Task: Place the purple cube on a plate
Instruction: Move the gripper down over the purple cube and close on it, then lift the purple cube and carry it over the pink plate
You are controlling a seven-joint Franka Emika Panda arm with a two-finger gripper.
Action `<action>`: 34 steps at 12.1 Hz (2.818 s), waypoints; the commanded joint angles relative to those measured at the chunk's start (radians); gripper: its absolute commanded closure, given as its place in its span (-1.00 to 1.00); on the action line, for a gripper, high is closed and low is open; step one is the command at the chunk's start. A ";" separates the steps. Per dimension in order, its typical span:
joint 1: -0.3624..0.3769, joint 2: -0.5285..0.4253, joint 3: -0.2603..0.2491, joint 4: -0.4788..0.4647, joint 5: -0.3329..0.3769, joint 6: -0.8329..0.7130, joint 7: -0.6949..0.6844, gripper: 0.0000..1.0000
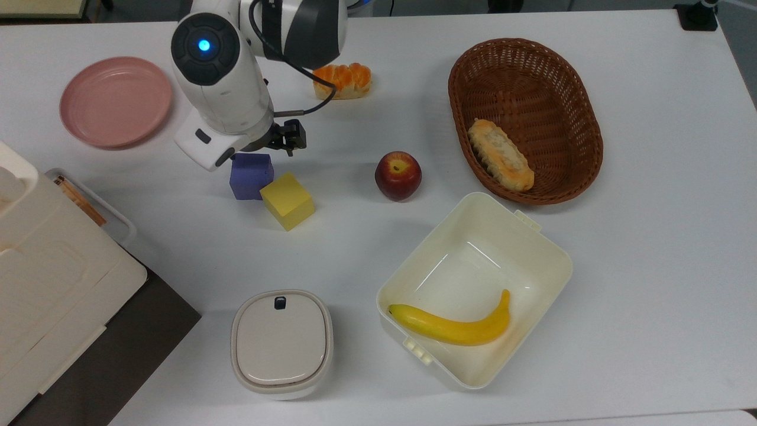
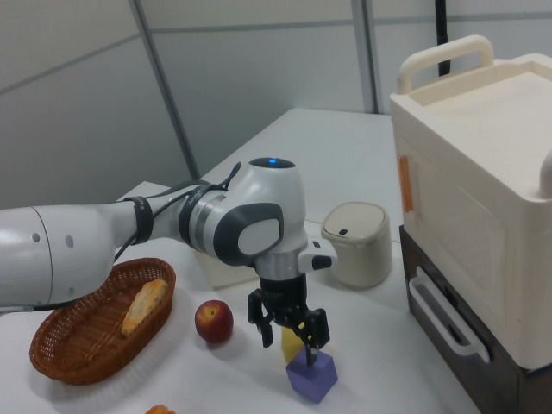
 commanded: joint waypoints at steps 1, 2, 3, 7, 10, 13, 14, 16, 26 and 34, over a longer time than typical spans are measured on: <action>0.008 0.003 -0.007 -0.045 -0.028 0.039 -0.011 -1.00; 0.003 0.016 -0.007 -0.045 -0.039 0.063 -0.011 -1.00; -0.003 0.022 -0.007 -0.046 -0.048 0.083 -0.009 -1.00; -0.024 0.042 -0.007 -0.043 -0.057 0.135 -0.009 -1.00; -0.035 0.054 -0.007 -0.043 -0.077 0.149 -0.009 -1.00; -0.047 0.060 -0.007 -0.040 -0.096 0.152 -0.009 -0.55; -0.049 0.060 -0.007 -0.039 -0.096 0.152 -0.009 -0.29; -0.057 0.054 -0.007 -0.033 -0.096 0.151 -0.009 0.05; -0.096 -0.110 -0.100 -0.059 -0.102 0.037 -0.121 0.15; -0.221 -0.294 -0.100 -0.264 -0.102 0.068 -0.283 0.14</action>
